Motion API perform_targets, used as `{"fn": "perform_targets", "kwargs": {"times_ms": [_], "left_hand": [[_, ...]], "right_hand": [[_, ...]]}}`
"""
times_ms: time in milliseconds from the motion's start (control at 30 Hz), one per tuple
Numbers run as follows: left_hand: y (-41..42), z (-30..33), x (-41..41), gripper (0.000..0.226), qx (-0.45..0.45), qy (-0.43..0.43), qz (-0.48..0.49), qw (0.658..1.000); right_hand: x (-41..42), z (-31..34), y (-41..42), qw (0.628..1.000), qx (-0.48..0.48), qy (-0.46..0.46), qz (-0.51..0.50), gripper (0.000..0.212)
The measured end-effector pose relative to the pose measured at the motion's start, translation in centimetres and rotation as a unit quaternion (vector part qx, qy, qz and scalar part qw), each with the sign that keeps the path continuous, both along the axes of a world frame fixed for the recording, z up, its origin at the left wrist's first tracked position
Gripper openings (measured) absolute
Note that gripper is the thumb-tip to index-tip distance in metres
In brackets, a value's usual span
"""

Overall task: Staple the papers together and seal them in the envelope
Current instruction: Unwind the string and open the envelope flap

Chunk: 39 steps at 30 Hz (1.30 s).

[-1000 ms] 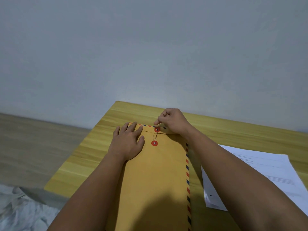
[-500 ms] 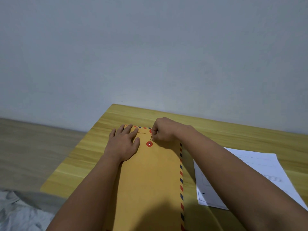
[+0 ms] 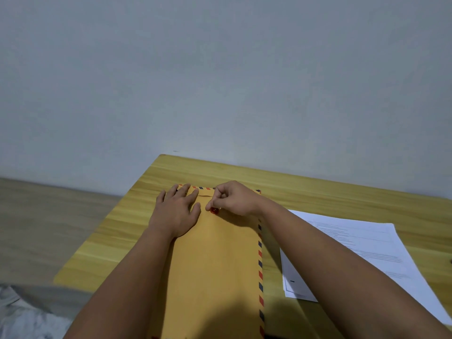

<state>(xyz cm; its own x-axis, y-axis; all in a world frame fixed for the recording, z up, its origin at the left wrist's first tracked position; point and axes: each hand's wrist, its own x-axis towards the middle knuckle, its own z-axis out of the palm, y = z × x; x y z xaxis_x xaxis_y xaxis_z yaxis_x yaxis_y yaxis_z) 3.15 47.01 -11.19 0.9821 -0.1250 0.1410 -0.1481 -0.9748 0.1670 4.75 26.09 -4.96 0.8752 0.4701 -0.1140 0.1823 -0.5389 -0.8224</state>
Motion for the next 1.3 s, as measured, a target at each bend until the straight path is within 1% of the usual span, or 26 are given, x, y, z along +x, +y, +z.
{"fn": "perform_targets", "kwargs": {"times_ms": [67,133,267,333,433,500,567,633,667,733,767,833,967,1100,1200,1300], "left_hand": [[0.0,0.0,0.1,0.065,0.003,0.004,-0.001,1.0],[0.0,0.1,0.1,0.064,0.003,0.007,0.0,1.0],[-0.1,0.3,0.1,0.067,-0.001,0.01,0.001,1.0],[-0.1,0.2,0.1,0.065,-0.003,0.01,0.001,1.0],[0.0,0.2,0.1,0.064,-0.006,0.01,0.002,1.0],[-0.1,0.2,0.0,0.068,-0.007,0.008,0.002,1.0],[-0.1,0.2,0.1,0.069,-0.01,0.006,0.002,1.0],[-0.1,0.2,0.1,0.069,-0.008,0.005,0.003,1.0],[-0.1,0.2,0.2,0.069,-0.008,0.006,0.003,1.0],[-0.1,0.2,0.2,0.069,-0.007,0.005,0.003,1.0],[-0.1,0.2,0.2,0.068,-0.008,0.004,0.002,1.0],[-0.1,0.3,0.1,0.067,-0.007,0.004,0.003,1.0],[-0.2,0.5,0.2,0.067,-0.006,0.003,0.002,1.0],[-0.1,0.3,0.2,0.068,-0.006,0.0,0.0,1.0],[0.0,0.3,0.2,0.065,-0.013,-0.005,-0.003,1.0],[0.0,0.3,0.2,0.063,-0.01,-0.007,-0.002,1.0]], "right_hand": [[-0.6,0.3,-0.4,0.999,0.043,0.025,-0.015,0.01],[-1.0,0.4,-0.5,0.998,0.059,0.021,-0.022,0.011],[-1.3,0.2,-0.6,1.0,0.027,-0.011,-0.009,0.012],[-1.2,0.2,-1.0,1.0,0.026,0.01,-0.007,0.01],[-1.3,0.5,-1.7,0.996,0.06,0.066,-0.029,0.002],[-0.9,0.5,-2.2,0.997,0.03,0.042,-0.052,0.004],[-0.2,0.4,-2.7,0.997,-0.034,-0.015,-0.069,0.01],[0.5,0.5,-2.9,0.989,-0.107,-0.067,-0.073,0.01],[0.8,0.7,-2.9,0.983,-0.145,-0.089,-0.071,0.009],[1.1,1.2,-2.6,0.961,-0.232,-0.137,-0.068,0.018],[1.4,1.4,-2.6,0.951,-0.259,-0.156,-0.066,0.02],[1.9,1.7,-2.6,0.943,-0.273,-0.179,-0.06,0.015],[2.4,2.7,-2.0,0.934,-0.29,-0.205,-0.029,0.015],[3.4,3.3,0.3,0.921,-0.306,-0.241,0.015,0.013],[4.7,2.8,2.2,0.925,-0.283,-0.254,0.004,0.011],[5.8,1.9,3.2,0.929,-0.271,-0.248,-0.045,0.013]]}}
